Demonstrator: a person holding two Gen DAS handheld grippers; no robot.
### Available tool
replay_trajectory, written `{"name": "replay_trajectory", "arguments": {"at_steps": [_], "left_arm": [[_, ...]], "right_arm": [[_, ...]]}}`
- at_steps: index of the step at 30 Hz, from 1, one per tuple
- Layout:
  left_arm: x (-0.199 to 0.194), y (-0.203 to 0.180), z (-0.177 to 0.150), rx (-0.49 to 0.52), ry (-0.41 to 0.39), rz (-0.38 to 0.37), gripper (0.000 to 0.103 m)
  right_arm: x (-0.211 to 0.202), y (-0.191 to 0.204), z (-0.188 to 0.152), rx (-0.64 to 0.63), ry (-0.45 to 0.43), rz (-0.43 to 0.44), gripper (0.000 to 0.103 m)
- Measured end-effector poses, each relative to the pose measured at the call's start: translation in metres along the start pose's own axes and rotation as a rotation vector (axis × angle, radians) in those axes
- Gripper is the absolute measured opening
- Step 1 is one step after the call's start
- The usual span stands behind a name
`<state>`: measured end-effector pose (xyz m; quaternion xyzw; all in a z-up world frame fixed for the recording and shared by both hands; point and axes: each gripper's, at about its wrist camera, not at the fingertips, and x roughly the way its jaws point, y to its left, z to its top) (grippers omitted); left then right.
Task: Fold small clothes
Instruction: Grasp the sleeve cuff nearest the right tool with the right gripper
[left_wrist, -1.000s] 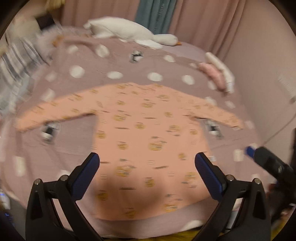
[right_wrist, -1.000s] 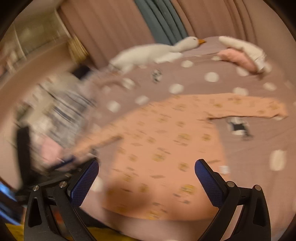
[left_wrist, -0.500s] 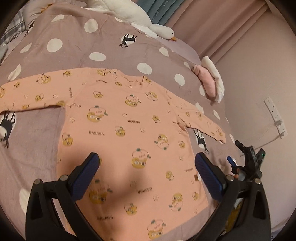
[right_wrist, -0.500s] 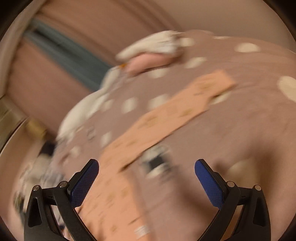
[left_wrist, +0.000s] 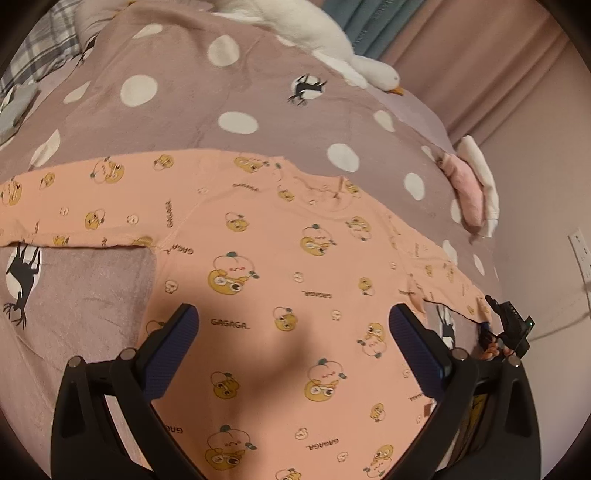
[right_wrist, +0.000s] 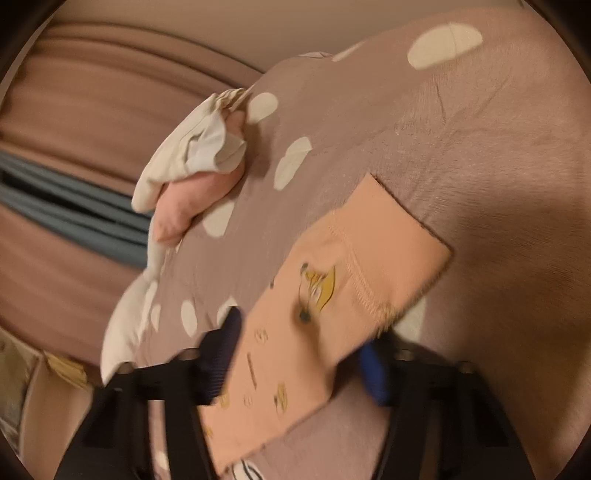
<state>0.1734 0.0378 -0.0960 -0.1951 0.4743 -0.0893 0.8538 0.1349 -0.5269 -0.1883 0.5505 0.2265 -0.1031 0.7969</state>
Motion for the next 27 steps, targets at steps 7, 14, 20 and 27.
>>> {"name": "replay_trajectory", "arguments": {"at_steps": [7,14,20,27], "left_arm": [[0.001,0.028,-0.002,-0.069,0.020,0.088,0.103],[-0.021,0.067,-0.004,-0.176,0.003,0.064,0.103],[-0.046,0.102,-0.007,-0.207,-0.011,0.078,0.103],[-0.065,0.145,-0.014,-0.259,-0.025,0.112,0.103]], "right_arm": [[0.013,0.014,0.005,-0.093,0.027,-0.075,0.005],[-0.001,0.152,-0.043,-0.565,0.049,-0.121,0.005],[0.003,0.272,-0.127,-0.916,0.050,-0.104,0.005],[0.056,0.345,-0.291,-1.376,0.103,-0.182,0.004]]}}
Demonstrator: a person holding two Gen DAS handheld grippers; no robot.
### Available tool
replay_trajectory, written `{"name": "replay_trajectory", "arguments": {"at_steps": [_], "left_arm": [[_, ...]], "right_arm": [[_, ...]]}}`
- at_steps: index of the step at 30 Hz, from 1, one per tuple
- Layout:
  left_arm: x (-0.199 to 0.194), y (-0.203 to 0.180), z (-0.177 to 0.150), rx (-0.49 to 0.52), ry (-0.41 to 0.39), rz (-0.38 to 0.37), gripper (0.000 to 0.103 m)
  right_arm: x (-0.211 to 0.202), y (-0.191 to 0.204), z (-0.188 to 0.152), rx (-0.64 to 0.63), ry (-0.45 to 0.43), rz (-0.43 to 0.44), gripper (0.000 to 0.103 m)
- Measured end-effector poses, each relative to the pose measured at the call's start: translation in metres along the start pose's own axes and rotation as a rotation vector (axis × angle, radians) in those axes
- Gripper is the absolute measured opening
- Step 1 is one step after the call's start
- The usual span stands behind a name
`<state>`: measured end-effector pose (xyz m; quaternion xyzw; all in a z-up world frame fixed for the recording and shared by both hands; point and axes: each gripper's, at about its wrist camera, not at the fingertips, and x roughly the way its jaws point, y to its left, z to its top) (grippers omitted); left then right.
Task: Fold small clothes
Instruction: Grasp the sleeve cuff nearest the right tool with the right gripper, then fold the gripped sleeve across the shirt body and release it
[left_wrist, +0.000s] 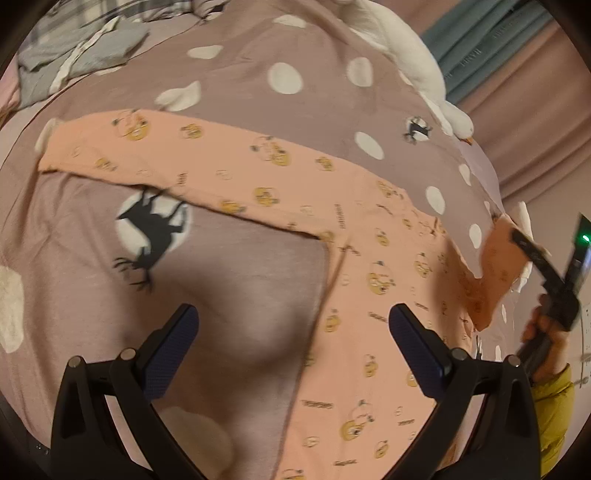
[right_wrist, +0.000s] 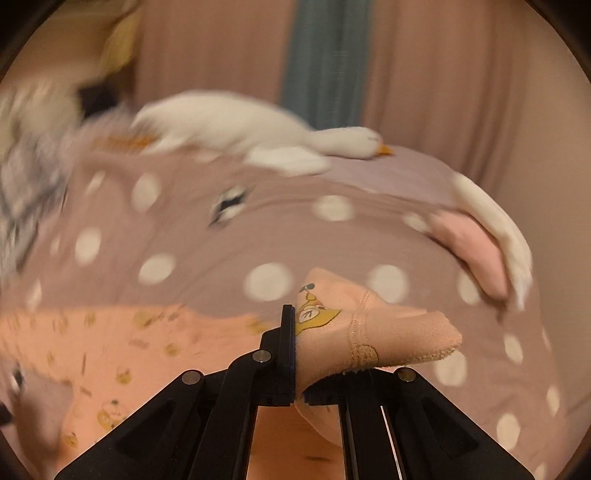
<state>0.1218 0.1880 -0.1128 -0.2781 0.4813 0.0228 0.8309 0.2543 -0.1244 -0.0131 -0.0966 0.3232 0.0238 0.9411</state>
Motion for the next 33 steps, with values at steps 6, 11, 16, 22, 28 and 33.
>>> {"name": "replay_trajectory", "arguments": {"at_steps": [6,11,16,22,28,33], "left_arm": [[-0.001,0.026,0.003,-0.050,0.001,0.009,0.103],[-0.001,0.039,0.007,-0.075,-0.008,-0.002,0.103],[-0.006,0.050,0.012,-0.092,-0.040,0.004,0.103],[-0.018,0.065,0.018,-0.123,-0.078,-0.004,0.103],[-0.031,0.089,0.027,-0.173,-0.138,-0.003,0.103],[-0.038,0.111,0.033,-0.244,-0.184,-0.093,0.103]], "right_arm": [[0.047,0.118,-0.030,-0.315,0.090,-0.025,0.004],[0.071,0.172,-0.075,-0.595,0.143,-0.067,0.005],[0.055,0.209,-0.098,-0.818,0.093,-0.099,0.031],[0.014,0.224,-0.104,-1.006,-0.112,-0.105,0.061],[0.019,0.152,-0.053,-0.351,0.117,0.405,0.061],[0.060,0.114,-0.052,0.064,0.220,0.508,0.023]]}}
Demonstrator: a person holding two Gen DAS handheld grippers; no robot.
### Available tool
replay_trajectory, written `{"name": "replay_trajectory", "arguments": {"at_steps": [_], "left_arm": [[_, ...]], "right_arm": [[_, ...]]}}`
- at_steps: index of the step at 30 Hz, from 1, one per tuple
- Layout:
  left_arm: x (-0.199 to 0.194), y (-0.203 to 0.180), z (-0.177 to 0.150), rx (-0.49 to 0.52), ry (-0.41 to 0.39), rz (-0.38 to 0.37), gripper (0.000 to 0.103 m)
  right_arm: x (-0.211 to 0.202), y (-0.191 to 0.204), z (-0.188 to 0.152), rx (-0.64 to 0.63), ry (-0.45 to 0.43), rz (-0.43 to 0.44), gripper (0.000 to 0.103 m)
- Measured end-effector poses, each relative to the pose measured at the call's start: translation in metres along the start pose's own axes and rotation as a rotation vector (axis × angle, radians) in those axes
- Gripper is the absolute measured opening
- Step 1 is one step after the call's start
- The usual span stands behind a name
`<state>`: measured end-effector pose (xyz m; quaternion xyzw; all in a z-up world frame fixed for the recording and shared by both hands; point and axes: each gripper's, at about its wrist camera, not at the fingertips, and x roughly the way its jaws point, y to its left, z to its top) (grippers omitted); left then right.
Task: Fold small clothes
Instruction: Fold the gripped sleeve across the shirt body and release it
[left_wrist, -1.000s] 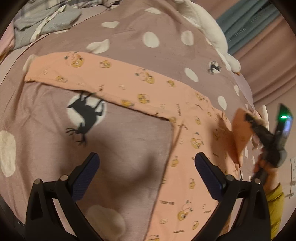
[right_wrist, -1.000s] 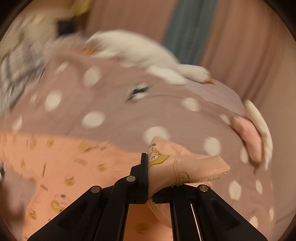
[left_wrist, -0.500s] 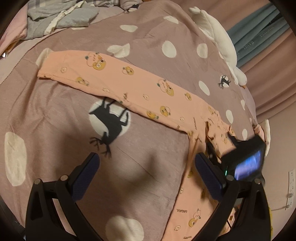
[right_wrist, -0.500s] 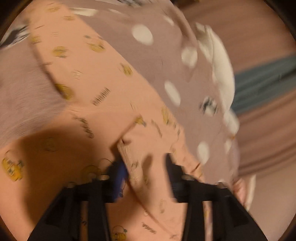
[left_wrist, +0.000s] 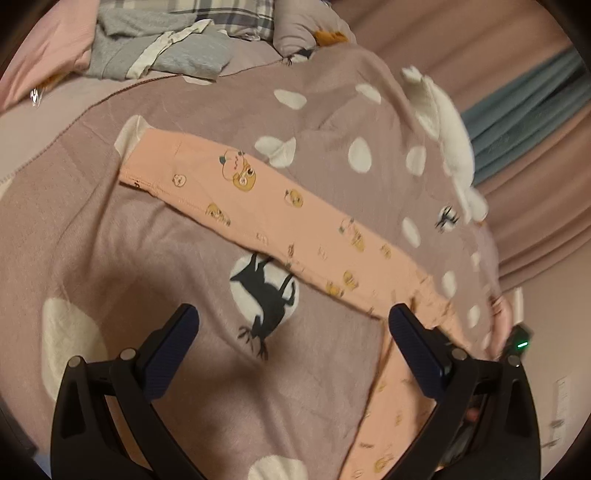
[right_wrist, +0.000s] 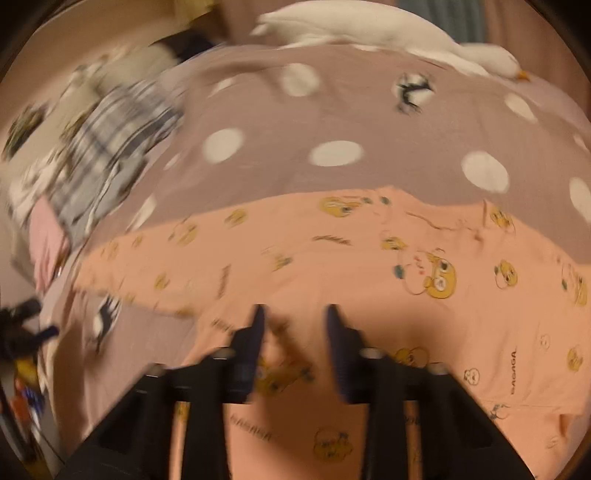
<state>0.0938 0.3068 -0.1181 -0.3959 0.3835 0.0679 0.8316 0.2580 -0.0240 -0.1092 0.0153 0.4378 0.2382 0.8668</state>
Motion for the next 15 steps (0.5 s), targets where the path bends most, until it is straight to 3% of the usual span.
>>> {"name": "replay_trajectory", "arguments": {"at_steps": [3,6,8,11,15], "left_arm": [[0.002,0.018,0.007,-0.105,-0.015,-0.042,0.102],[0.004,0.033,0.014,-0.176,-0.031,-0.079,0.101],[0.005,0.039,0.018,-0.206,-0.033,-0.108,0.101],[0.007,0.048,0.026,-0.236,-0.058,-0.124,0.100],[0.016,0.070,0.038,-0.336,-0.114,-0.161,0.086]], "right_arm": [[0.019,0.016,-0.002,-0.017,0.012,0.002,0.015],[0.042,0.032,-0.011,-0.090,0.074,-0.045,0.015],[0.041,0.042,-0.014,-0.149,0.050,-0.079,0.015],[0.026,0.045,-0.006,-0.128,0.059,-0.059,0.015],[-0.019,0.040,-0.021,-0.118,-0.033,-0.006,0.015]]}}
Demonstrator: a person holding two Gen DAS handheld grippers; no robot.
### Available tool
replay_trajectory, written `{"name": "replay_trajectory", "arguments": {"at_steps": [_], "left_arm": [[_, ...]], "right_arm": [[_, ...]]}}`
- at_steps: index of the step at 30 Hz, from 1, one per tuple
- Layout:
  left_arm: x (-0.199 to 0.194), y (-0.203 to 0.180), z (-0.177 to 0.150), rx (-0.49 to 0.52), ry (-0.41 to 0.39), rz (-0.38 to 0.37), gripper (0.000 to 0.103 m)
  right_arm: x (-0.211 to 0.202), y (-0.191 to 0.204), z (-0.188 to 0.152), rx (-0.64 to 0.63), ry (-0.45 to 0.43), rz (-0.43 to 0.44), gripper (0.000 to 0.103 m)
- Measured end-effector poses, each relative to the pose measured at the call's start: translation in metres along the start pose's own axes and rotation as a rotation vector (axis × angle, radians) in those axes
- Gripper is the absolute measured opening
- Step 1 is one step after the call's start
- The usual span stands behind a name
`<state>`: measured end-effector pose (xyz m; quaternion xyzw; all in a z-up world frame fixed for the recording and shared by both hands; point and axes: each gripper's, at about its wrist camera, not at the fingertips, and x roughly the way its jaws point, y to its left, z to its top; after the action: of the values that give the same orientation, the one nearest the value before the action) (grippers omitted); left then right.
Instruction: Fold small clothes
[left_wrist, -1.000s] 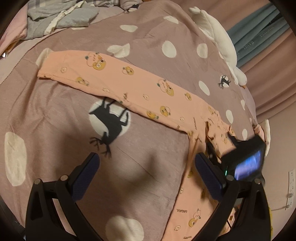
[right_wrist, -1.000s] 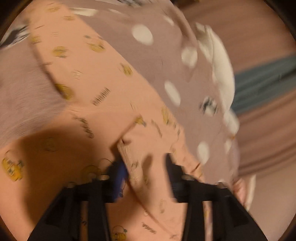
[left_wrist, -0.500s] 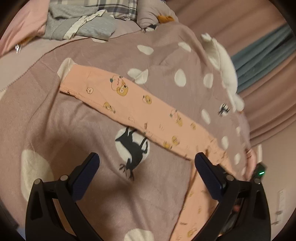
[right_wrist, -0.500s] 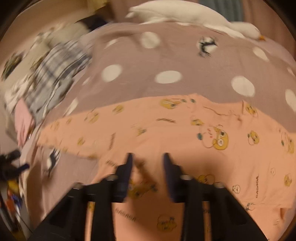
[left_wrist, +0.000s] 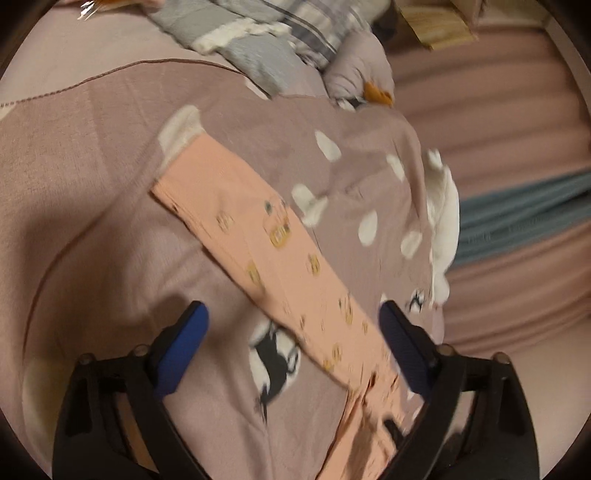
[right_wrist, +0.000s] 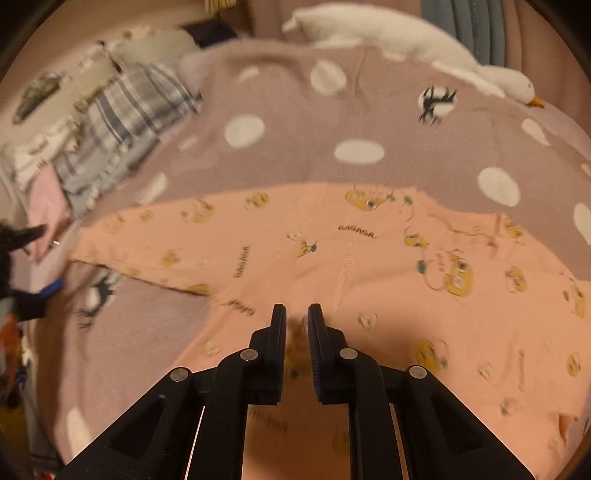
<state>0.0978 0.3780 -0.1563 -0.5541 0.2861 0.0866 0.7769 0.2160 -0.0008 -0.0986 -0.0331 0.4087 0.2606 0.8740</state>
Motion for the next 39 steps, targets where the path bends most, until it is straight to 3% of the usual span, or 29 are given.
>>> {"name": "replay_trajectory", "arguments": {"at_steps": [1,5,6,11,13,14,16,20,22,27,29,34,39], "left_arm": [[0.003,0.004,0.003,-0.023,-0.001,-0.003,0.079],[0.020,0.020,0.013,-0.089,-0.006,0.041,0.070],[0.023,0.023,0.016,-0.091,-0.018,0.050,0.064],[0.032,0.018,0.029,-0.061,-0.056,0.057,0.058],[0.039,0.016,0.035,-0.043,-0.051,0.097,0.040],[0.043,0.014,0.039,-0.036,-0.045,0.123,0.037],[0.048,0.017,0.044,-0.033,-0.037,0.162,0.013],[0.046,0.007,0.042,0.026,-0.044,0.224,0.006],[0.043,-0.018,0.030,0.148,-0.047,0.234,0.005],[0.034,-0.106,-0.018,0.449,-0.061,0.165,0.005],[0.036,-0.136,-0.038,0.525,-0.056,0.134,0.005],[0.058,-0.201,-0.112,0.701,0.045,0.029,0.005],[0.098,-0.231,-0.203,0.851,0.192,0.002,0.006]], "right_arm": [[-0.008,-0.001,-0.005,0.004,-0.013,0.010,0.015],[-0.030,-0.006,-0.030,0.026,-0.041,0.017,0.015],[-0.036,-0.011,-0.035,0.038,-0.044,0.016,0.015],[-0.050,-0.023,-0.048,0.102,-0.068,0.019,0.015],[-0.056,-0.025,-0.054,0.114,-0.073,0.006,0.015],[-0.060,-0.025,-0.059,0.119,-0.074,0.004,0.015],[-0.064,-0.025,-0.066,0.122,-0.080,-0.005,0.015],[-0.071,-0.032,-0.078,0.159,-0.087,-0.014,0.015],[-0.074,-0.039,-0.084,0.192,-0.091,-0.016,0.016],[-0.080,-0.052,-0.098,0.255,-0.090,-0.025,0.017],[-0.084,-0.055,-0.103,0.269,-0.097,-0.025,0.017],[-0.099,-0.063,-0.113,0.300,-0.131,-0.012,0.017],[-0.112,-0.081,-0.125,0.352,-0.155,-0.018,0.017]]}}
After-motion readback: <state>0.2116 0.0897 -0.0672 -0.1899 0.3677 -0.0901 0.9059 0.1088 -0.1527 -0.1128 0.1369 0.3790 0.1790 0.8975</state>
